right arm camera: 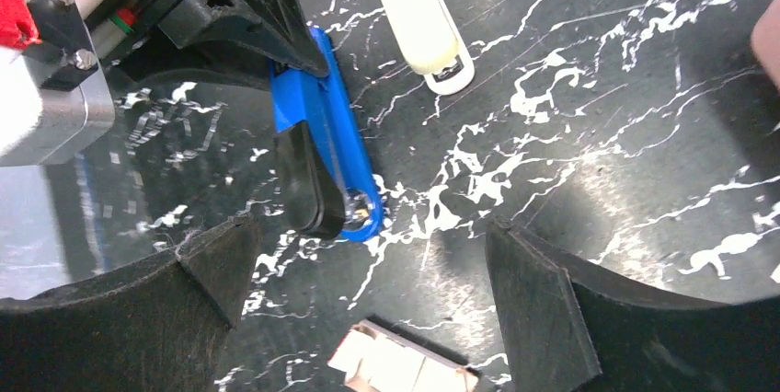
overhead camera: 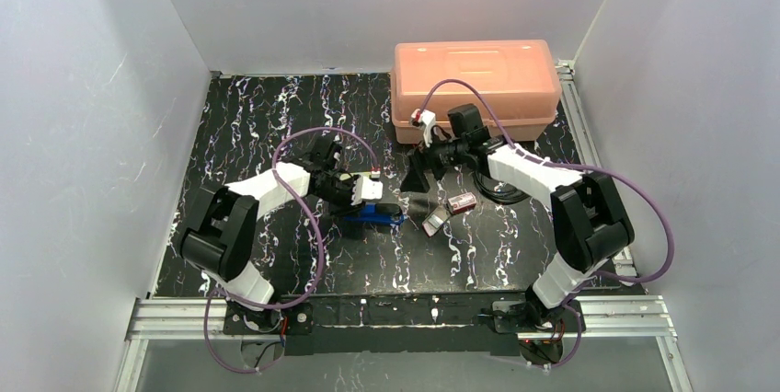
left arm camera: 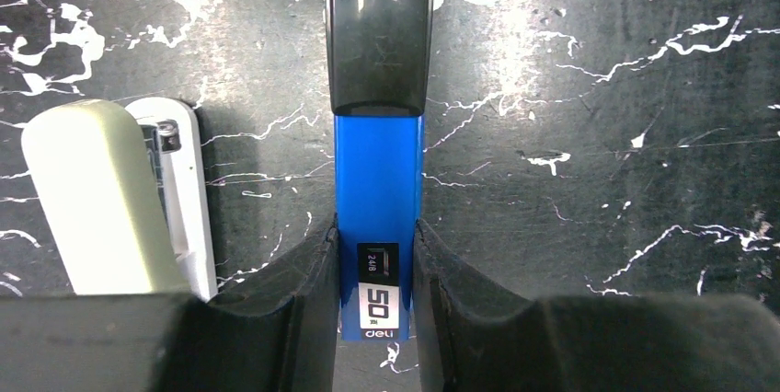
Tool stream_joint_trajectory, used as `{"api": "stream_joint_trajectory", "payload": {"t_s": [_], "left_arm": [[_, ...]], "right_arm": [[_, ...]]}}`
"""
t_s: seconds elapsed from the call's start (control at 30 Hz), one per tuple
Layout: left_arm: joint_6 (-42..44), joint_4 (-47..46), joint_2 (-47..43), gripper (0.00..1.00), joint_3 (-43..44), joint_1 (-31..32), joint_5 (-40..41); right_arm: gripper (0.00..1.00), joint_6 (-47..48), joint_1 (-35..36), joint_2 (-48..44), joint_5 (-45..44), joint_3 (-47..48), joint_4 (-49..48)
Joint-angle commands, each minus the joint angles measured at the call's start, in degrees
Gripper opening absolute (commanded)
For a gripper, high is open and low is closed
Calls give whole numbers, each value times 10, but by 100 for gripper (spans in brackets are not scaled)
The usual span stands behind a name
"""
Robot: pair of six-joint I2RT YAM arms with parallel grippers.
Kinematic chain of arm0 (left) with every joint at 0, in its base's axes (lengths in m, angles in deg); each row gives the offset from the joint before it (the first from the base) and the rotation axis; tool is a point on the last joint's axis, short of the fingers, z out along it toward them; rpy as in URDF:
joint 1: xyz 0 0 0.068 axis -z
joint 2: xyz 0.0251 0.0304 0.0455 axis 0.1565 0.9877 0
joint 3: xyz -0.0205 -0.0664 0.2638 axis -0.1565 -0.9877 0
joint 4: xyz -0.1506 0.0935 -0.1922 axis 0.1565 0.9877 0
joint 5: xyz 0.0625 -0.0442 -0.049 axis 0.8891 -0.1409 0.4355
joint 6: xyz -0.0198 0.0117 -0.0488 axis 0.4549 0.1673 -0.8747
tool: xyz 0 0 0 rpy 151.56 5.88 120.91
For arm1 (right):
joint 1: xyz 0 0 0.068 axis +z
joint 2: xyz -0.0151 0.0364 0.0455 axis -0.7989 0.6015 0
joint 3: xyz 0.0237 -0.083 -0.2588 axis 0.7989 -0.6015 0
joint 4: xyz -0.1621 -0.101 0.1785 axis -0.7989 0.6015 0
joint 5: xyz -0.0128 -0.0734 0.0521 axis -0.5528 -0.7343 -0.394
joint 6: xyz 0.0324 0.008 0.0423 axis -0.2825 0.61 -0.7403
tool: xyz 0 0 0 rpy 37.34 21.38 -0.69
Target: Load the staples into the stapler
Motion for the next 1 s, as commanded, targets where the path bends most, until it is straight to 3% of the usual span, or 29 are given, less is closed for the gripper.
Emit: {"api": "stream_joint_trajectory", "payload": {"t_s": [0.0,0.17,0.27,0.97], "left_arm": [[-31,-62,-63,0,-29,4,0],[-57,-105,-108,0,-55,5,-3],[-68,-111,-128,0,-55,8,-8],[-95,-139,-165,0,20,57,31]], "right_arm": [[99,-129,-41,24,114,13,-29],[99,-207,-71,27,184,-12,-94],[99,-250,-71,17,173,-30,-123],[99,-382,-85,27,236,-45,-198]]}}
